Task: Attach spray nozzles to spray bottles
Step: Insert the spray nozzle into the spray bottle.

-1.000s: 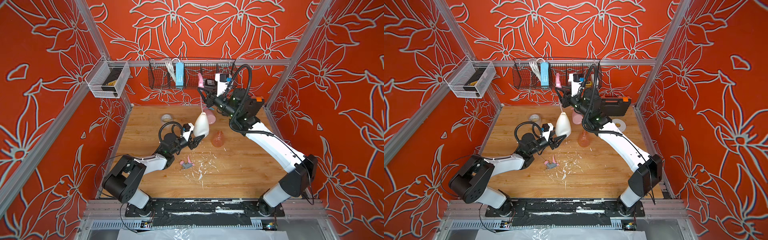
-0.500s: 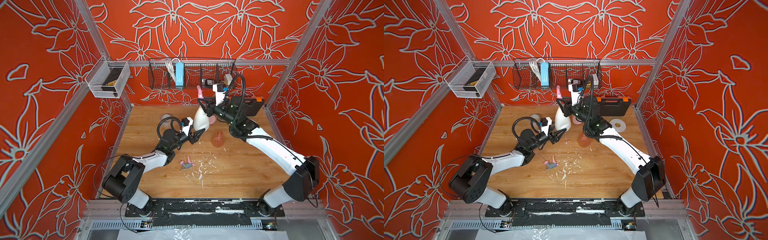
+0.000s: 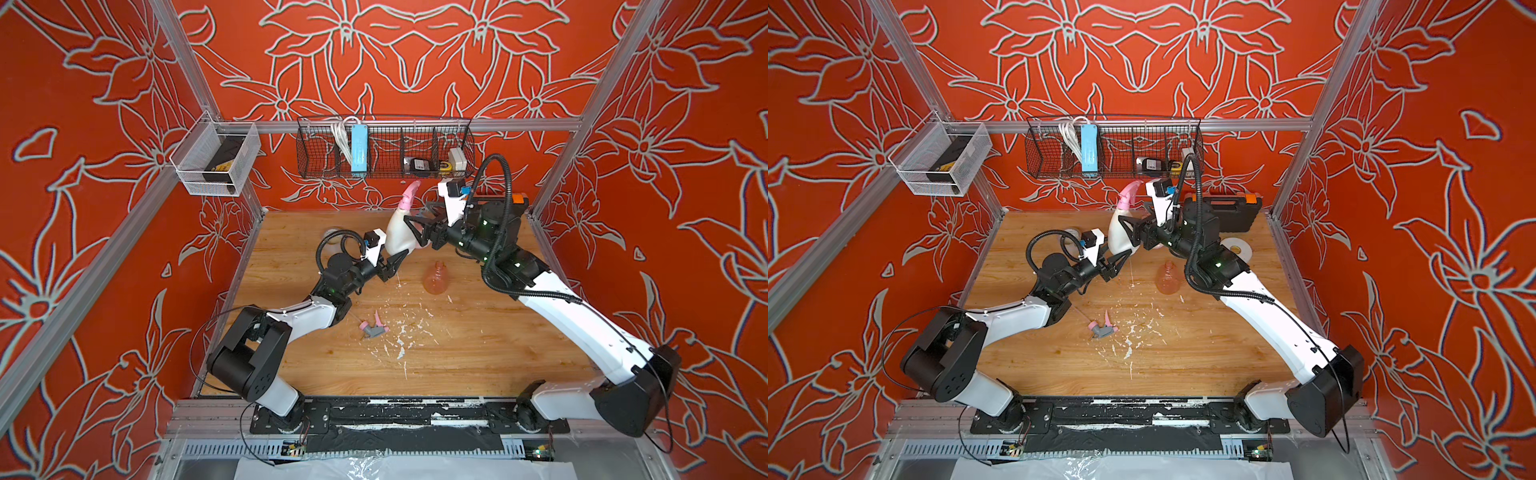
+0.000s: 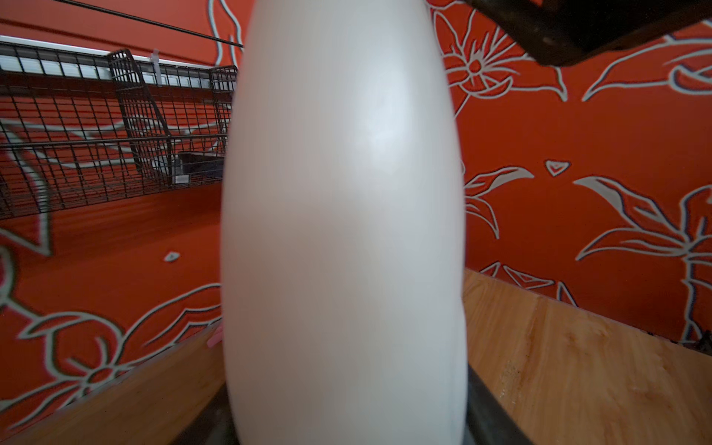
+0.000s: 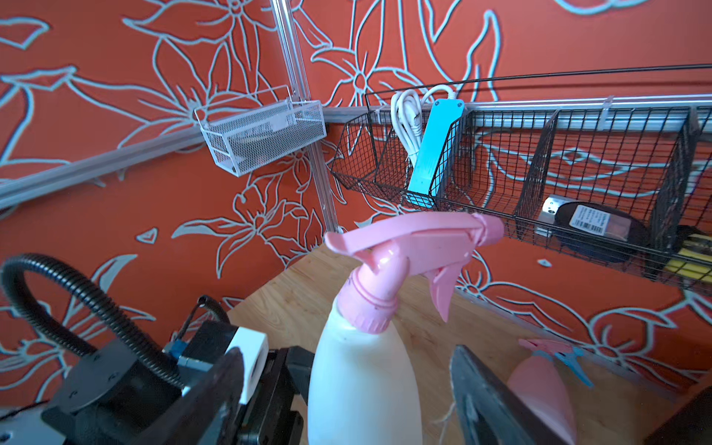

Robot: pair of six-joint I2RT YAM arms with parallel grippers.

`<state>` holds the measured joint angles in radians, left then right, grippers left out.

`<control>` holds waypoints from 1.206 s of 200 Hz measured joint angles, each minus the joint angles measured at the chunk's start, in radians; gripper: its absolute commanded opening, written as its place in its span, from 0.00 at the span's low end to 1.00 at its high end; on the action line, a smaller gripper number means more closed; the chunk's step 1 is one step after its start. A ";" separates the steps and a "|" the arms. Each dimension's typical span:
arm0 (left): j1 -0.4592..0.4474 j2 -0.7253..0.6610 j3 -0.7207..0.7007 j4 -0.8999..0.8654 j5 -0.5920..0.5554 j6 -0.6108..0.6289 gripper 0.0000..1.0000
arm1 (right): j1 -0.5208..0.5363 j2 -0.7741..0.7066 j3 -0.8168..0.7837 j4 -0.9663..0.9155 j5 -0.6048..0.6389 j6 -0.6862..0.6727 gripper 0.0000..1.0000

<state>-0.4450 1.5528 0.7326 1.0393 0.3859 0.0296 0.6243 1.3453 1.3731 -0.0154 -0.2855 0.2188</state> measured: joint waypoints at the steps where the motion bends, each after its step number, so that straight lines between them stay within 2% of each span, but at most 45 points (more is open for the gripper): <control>1: 0.000 0.001 0.000 0.000 0.000 0.002 0.56 | -0.001 0.001 0.004 -0.005 0.000 -0.001 0.87; 29: 0.000 0.005 -0.014 0.000 0.013 0.041 0.56 | -0.074 0.042 0.167 -0.159 -0.042 -0.027 0.94; 54: 0.002 0.005 -0.029 -0.010 0.049 0.072 0.56 | -0.189 0.089 0.257 -0.173 -0.209 0.026 0.97; 78: 0.014 0.005 -0.029 -0.017 0.098 0.079 0.56 | -0.267 0.179 0.298 -0.103 -0.405 0.126 0.97; 110: 0.038 0.005 -0.029 -0.022 0.161 0.075 0.56 | -0.283 0.332 0.344 -0.053 -0.591 0.229 0.97; 128: 0.047 0.005 -0.029 -0.028 0.183 0.073 0.56 | -0.283 0.386 0.348 -0.034 -0.660 0.278 0.89; 174: 0.060 0.008 -0.027 -0.044 0.210 0.057 0.56 | -0.280 0.366 0.282 0.068 -0.733 0.360 0.67; 241: 0.072 0.023 -0.013 -0.059 0.230 0.042 0.56 | -0.275 0.228 0.153 0.076 -0.715 0.340 0.60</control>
<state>-0.3725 1.5757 0.7200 0.9806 0.6163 0.0711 0.3492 1.5730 1.5261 0.0608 -1.0004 0.5583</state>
